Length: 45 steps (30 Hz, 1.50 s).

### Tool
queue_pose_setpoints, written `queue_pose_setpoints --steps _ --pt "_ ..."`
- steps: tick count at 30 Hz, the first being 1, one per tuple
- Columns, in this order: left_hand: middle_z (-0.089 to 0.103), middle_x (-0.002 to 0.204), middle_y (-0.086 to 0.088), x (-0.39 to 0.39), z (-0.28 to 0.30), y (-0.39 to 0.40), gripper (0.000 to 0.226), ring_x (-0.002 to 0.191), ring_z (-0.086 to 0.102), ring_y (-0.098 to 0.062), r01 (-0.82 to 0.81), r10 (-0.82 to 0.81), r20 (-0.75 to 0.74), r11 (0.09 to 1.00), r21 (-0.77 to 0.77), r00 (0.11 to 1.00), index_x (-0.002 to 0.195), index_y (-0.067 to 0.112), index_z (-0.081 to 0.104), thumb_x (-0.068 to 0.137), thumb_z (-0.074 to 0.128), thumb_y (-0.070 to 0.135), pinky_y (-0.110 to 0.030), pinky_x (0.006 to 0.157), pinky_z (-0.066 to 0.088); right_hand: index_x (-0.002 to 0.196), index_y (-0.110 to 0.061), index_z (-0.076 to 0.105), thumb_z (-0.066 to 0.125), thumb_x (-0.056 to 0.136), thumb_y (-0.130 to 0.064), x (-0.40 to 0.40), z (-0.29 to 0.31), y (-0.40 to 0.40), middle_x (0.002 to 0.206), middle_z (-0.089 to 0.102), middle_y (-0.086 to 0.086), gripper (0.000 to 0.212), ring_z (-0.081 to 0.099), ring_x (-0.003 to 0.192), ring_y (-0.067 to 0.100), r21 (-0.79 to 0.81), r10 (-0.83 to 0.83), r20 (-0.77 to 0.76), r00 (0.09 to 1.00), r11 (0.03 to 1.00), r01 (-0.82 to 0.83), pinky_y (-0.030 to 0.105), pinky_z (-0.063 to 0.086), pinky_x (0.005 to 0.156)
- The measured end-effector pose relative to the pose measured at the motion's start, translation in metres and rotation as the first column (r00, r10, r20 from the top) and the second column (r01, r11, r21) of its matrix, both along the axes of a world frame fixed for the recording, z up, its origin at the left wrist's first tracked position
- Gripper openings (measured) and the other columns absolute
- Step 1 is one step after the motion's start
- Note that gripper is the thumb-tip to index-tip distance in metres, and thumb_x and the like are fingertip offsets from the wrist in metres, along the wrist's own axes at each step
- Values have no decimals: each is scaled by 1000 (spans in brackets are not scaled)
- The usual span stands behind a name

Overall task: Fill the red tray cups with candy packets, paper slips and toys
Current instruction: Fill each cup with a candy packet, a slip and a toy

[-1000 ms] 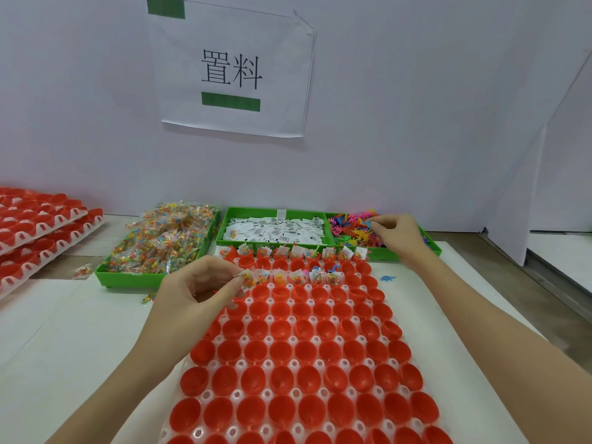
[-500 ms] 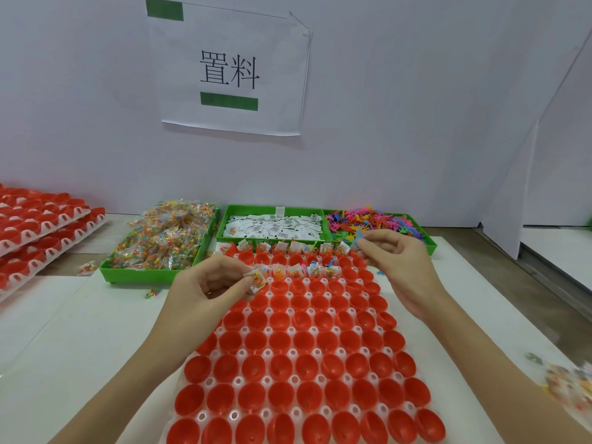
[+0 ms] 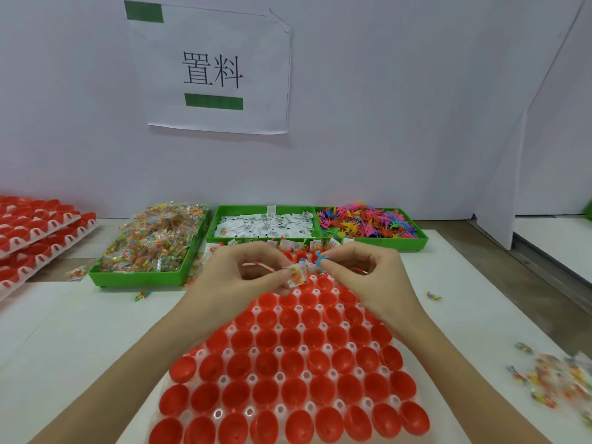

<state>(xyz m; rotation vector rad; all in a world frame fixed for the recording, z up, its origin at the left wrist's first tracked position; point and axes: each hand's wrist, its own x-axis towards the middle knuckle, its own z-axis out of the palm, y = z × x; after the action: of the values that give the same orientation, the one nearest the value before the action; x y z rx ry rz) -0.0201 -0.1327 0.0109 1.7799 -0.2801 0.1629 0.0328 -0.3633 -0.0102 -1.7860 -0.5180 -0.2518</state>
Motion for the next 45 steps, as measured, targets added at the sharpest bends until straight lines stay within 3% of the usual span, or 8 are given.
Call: queue_pose_setpoints --steps 5,17,23,27,31,34,40,45 --pt "78 85 -6 27 6 -32 4 73 78 -21 -36 28 81 995 94 996 90 10 77 88 80 9 -25 70 62 92 -27 82 80 87 -18 2 0 -5 86 79 -8 11 75 84 9 -12 10 4 1000 1000 -10 23 60 78" --pt "77 81 2 71 0 -57 12 73 74 -8 -160 92 240 947 279 966 94 15 79 84 84 12 -27 75 63 101 -22 81 73 93 -16 23 1 -29 90 79 -8 13 75 86 10 -26 -38 -39 999 999 37 22 59 80" --pt "77 75 6 86 -10 -74 8 70 71 1 -172 67 289 919 355 955 85 15 82 79 85 10 -17 73 59 93 -19 80 81 86 -16 36 -11 -31 85 78 -6 8 74 83 9 -84 -154 -54 987 985 149 29 60 83" --pt "75 73 11 95 -20 -77 6 72 66 4 -189 22 321 846 499 947 81 19 80 80 85 17 -20 97 37 91 -21 79 83 84 -16 42 -19 -30 81 76 -9 9 71 78 1 -212 -186 -2 983 960 181 17 56 76" --pt "73 72 13 103 -27 -77 5 84 45 2 -197 4 322 798 570 947 83 23 80 82 84 21 -10 80 27 91 -20 79 82 84 -13 45 -23 -28 78 74 -12 11 67 76 -3 -317 -214 42 976 924 216 6 47 67" --pt "67 73 17 104 -30 -76 6 95 40 -12 -208 -9 326 753 624 945 86 25 79 83 82 20 -23 76 37 89 -19 79 81 84 -11 46 -22 -26 78 73 -13 10 66 77 -3 -369 -210 76 975 902 223 5 45 66" --pt "68 78 10 103 -30 -76 9 92 34 -10 -191 -56 335 728 658 940 86 20 78 82 78 12 -28 74 42 80 -21 74 83 83 -11 48 -18 -23 77 71 -11 14 66 75 1 -457 -212 104 972 858 235 8 49 68" --pt "63 73 11 101 -29 -78 14 91 33 -9 -238 -108 417 681 692 902 84 18 79 81 76 5 -23 69 31 77 -19 69 82 79 -6 52 -18 -19 76 69 -11 18 59 67 -3 -492 -213 107 971 837 238 8 44 63"
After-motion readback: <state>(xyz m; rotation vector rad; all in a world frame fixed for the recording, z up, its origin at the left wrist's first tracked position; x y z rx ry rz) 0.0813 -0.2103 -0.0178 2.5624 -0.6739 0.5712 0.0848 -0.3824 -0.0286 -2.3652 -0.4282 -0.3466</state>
